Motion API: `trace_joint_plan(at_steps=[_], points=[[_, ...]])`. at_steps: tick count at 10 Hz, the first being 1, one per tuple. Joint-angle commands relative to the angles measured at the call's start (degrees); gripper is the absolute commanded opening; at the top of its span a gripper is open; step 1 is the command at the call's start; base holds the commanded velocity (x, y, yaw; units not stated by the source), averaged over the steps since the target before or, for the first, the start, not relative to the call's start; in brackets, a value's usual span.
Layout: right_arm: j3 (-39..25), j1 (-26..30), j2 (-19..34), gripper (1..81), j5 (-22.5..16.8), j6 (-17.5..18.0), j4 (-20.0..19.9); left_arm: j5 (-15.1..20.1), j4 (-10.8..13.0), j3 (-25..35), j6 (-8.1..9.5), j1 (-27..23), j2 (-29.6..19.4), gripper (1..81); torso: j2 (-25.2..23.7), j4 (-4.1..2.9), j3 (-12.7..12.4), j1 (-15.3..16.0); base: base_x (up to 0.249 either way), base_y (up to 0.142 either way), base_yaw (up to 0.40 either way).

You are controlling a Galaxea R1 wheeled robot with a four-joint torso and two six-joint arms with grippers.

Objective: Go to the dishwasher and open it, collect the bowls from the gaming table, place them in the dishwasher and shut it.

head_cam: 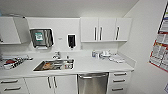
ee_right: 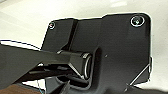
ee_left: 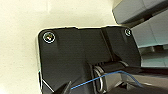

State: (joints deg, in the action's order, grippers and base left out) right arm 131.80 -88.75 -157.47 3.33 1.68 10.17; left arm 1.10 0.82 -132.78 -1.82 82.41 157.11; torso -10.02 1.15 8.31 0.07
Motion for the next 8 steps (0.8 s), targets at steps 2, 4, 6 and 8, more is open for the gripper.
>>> trace_joint_plan(at_steps=[2, 4, 6, 8], points=[[-0.6, 2.9, 1.1, 81.1, -2.7, -0.1, 0.5, 2.7, -0.1, 0.6, -0.56, -3.5, -1.0, 81.1, 0.0, 0.0, 0.0, 0.0, 0.086, 0.0, 0.0], [-0.5, 3.0, 1.1, 81.1, -2.7, -0.1, 0.5, 2.7, -0.1, 0.6, -0.56, -3.5, -1.1, 81.1, 0.0, 0.0, 0.0, 0.0, 0.086, 0.0, 0.0], [-0.5, 2.9, 1.2, 81.1, -2.7, -0.1, 0.4, 2.7, -0.1, 0.6, -0.56, -3.6, -1.0, 81.1, 0.0, 0.0, 0.0, 0.0, 0.086, 0.063, 0.0], [-0.5, 3.0, 1.2, 81.1, -2.7, -0.1, 0.4, 2.7, -0.1, 0.6, -0.56, -3.5, -1.0, 81.1, 0.0, 0.0, 0.0, 0.0, 0.086, 0.07, 0.0]])
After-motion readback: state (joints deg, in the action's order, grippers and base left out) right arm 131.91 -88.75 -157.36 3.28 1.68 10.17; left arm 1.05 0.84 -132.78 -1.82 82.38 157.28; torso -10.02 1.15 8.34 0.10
